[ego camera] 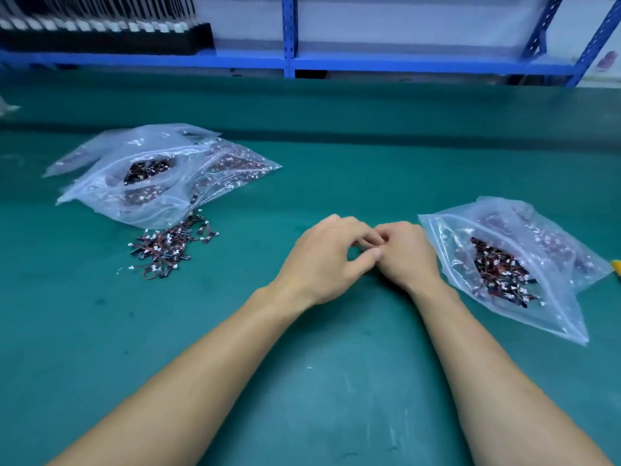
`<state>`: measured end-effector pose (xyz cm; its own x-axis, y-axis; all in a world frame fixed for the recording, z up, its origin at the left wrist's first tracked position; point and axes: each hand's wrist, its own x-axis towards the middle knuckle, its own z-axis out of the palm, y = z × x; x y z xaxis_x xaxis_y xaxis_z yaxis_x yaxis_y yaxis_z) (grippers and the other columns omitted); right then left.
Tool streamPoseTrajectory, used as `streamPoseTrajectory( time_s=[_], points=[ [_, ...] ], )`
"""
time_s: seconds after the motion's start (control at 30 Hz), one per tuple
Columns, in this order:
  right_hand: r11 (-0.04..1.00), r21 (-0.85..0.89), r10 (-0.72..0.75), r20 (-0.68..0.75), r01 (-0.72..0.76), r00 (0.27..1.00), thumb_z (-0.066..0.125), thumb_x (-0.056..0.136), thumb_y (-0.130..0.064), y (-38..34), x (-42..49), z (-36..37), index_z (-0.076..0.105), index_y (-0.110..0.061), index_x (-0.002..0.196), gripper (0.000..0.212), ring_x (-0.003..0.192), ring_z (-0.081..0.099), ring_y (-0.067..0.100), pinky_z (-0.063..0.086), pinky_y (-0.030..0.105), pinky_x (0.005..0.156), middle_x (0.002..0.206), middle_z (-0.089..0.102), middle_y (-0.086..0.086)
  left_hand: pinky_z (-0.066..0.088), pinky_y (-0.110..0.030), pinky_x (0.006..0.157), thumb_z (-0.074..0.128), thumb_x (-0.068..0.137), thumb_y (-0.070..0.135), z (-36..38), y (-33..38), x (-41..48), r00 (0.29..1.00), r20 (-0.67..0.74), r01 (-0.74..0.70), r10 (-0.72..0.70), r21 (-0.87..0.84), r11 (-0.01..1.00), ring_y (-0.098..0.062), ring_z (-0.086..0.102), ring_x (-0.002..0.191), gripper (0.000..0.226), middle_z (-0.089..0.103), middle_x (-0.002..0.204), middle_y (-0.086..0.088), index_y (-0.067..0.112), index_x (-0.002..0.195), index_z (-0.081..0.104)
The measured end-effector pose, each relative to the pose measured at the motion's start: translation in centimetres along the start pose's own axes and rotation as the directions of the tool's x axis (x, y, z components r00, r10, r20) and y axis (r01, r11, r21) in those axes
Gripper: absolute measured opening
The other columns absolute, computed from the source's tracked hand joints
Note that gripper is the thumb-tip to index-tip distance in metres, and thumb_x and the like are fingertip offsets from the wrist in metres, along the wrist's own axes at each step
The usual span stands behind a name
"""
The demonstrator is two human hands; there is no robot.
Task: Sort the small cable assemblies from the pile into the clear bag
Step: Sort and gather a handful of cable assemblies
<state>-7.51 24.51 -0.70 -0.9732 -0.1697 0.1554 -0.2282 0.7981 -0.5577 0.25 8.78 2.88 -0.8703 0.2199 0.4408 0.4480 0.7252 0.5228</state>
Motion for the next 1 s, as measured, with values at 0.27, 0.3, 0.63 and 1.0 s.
streamPoseTrajectory(
  time_s=[0.27,0.3,0.63,1.0],
  points=[
    [0.997,-0.082,-0.018,-0.123,0.008,0.992,0.065,0.087,-0.047,-0.4,0.2,0.4,0.067,-0.022,0.062,0.036,0.058,0.051,-0.004,0.026,0.020,0.047,0.054,0.058,-0.010,0.004,-0.046,0.122,0.024,0.087,0.080,-6.3,-9.2,-5.2,0.732,-0.138,0.612,-0.667,0.564,0.555,-0.035,0.004,0.151,0.096,0.008,0.164,-0.020,0.015,0.157,0.017],
    [0.997,-0.080,-0.021,-0.120,0.011,0.993,0.065,0.088,-0.047,-0.4,0.2,0.4,0.068,-0.022,0.062,0.035,0.058,0.051,-0.002,0.027,0.021,0.047,0.053,0.057,-0.009,0.001,-0.047,0.123,0.018,0.085,0.083,-6.4,-9.4,-5.5,0.698,-0.112,0.630,-0.708,0.566,0.531,-0.036,0.001,0.151,0.101,0.005,0.164,-0.021,0.014,0.158,0.014],
    [0.999,-0.037,0.006,-0.095,-0.009,0.995,0.066,0.087,-0.047,-0.3,0.1,0.6,0.068,-0.021,0.062,0.036,0.049,0.046,0.008,0.032,0.027,0.048,0.049,0.053,-0.016,-0.008,-0.037,0.124,0.004,0.075,0.086,-3.0,-6.2,-5.4,0.880,0.345,0.181,-0.326,0.391,0.902,-0.015,-0.011,0.153,0.106,-0.006,0.167,-0.008,0.023,0.159,0.002],
    [0.990,0.055,-0.119,-0.128,0.127,0.985,0.068,0.087,-0.044,-1.4,-0.4,0.7,0.065,-0.026,0.064,0.029,0.053,0.045,0.013,0.040,0.032,0.056,0.051,0.050,-0.012,0.012,-0.035,0.124,0.047,0.099,0.031,-4.8,-8.4,-4.9,0.952,0.262,0.134,-0.159,0.110,0.985,-0.003,0.018,0.148,0.060,0.024,0.162,0.012,0.028,0.155,0.027]
  ],
)
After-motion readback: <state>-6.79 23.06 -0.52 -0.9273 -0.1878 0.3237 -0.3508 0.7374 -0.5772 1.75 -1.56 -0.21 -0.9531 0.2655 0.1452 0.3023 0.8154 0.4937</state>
